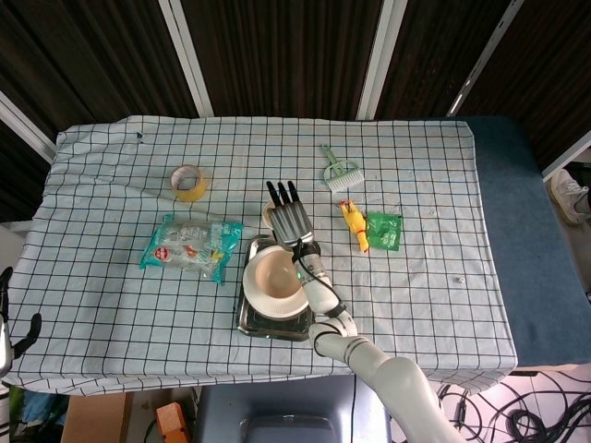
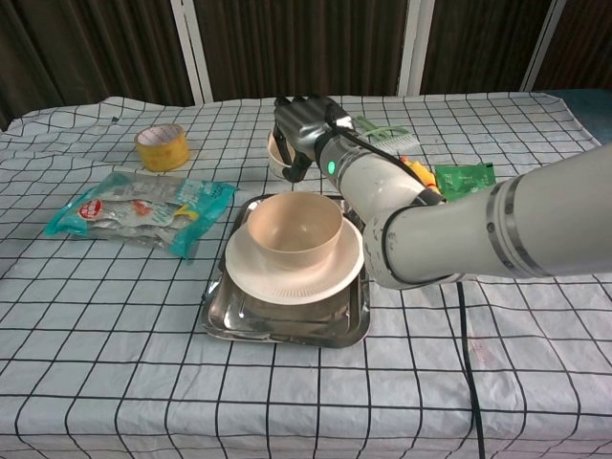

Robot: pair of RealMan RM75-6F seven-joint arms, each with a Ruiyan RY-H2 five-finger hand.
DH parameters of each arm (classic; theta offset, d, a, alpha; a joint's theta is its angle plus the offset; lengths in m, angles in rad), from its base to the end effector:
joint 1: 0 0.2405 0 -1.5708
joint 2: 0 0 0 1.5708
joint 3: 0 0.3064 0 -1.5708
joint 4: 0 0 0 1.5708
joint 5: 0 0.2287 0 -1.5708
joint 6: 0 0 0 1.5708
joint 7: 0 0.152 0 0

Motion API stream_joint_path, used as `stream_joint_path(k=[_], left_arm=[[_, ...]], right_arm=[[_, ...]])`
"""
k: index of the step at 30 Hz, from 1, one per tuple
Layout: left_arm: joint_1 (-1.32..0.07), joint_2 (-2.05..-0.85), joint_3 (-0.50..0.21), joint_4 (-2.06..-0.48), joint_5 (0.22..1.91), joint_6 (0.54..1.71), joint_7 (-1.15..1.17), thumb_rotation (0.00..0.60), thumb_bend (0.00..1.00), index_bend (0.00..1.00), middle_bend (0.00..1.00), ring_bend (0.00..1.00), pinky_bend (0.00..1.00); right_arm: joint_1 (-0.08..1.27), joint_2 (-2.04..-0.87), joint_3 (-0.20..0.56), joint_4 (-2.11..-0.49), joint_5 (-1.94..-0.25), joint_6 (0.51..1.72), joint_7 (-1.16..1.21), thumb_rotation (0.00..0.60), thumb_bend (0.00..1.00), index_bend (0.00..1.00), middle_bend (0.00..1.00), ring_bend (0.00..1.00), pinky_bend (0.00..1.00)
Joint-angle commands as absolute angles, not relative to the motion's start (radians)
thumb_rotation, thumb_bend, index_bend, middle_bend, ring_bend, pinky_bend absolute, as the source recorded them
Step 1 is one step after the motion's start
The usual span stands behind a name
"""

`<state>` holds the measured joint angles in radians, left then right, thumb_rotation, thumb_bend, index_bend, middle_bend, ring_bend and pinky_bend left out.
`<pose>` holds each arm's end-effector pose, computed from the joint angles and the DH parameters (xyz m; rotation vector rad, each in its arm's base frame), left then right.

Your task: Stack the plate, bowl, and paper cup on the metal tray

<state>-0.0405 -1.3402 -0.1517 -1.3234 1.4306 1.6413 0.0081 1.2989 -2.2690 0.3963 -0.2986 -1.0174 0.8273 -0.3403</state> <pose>-0.4040 0.1961 0.1511 -1.1479 -0.7168 -0.9169 -0.0316 -0.4997 -0.1724 1.7358 -0.6228 0.8904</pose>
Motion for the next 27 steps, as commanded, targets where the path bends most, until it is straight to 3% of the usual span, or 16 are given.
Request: stream_joint_path(k=[1, 5, 10, 13, 19, 23, 27], left_arm=[[-0.04, -1.34, -0.147, -1.324, 1.438, 1.644, 0.011, 0.6, 0.36, 0.0, 0.0, 0.0, 0.0], [-0.042, -1.346, -0.139, -1.325, 1.452, 1.648, 0.026, 0.6, 0.36, 0.0, 0.0, 0.0, 0.0], [-0.045, -1.354, -0.132, -1.326, 1.463, 1.649, 0.046, 0.6, 0.36, 0.0, 0.0, 0.0, 0.0], [-0.045, -1.359, -0.127, -1.327, 1.472, 1.654, 0.057, 0.6, 0.36, 0.0, 0.0, 0.0, 0.0], [-0.046, -1.364, -0.122, -1.325, 1.48, 1.655, 0.065, 0.6, 0.36, 0.0, 0.0, 0.0, 0.0], [-0.048, -1.366, -0.12, -1.324, 1.481, 1.653, 0.069, 0.6, 0.36, 0.0, 0.0, 0.0, 0.0], [-0.05, -1.37, -0.118, -1.323, 1.482, 1.649, 0.076, 0.6, 0.36, 0.0, 0.0, 0.0, 0.0]], right_arm=[[1.293, -2.266, 0.395, -0.307, -1.04, 0.881, -0.29, 0.6, 0.43, 0.65, 0.0, 0.0, 0.0], [1.218, -2.184, 0.333, -0.472, -1.14, 1.039, -0.235, 0.6, 0.43, 0.65, 0.0, 0.0, 0.0], [1.112, -2.001, 0.303, -0.856, -1.181, 1.138, -0.342, 0.6, 0.43, 0.65, 0.01, 0.0, 0.0], [1.035, -1.851, 0.287, -1.167, -1.149, 1.142, -0.458, 0.6, 0.43, 0.65, 0.01, 0.0, 0.0], [0.935, -1.616, 0.231, -1.585, -1.088, 1.147, -0.633, 0.6, 0.44, 0.64, 0.01, 0.0, 0.0], [0.897, -1.501, 0.205, -1.756, -1.05, 1.133, -0.67, 0.6, 0.45, 0.64, 0.01, 0.0, 0.0], [0.893, -1.439, 0.193, -1.82, -0.984, 1.094, -0.701, 0.6, 0.46, 0.64, 0.01, 0.0, 0.0]])
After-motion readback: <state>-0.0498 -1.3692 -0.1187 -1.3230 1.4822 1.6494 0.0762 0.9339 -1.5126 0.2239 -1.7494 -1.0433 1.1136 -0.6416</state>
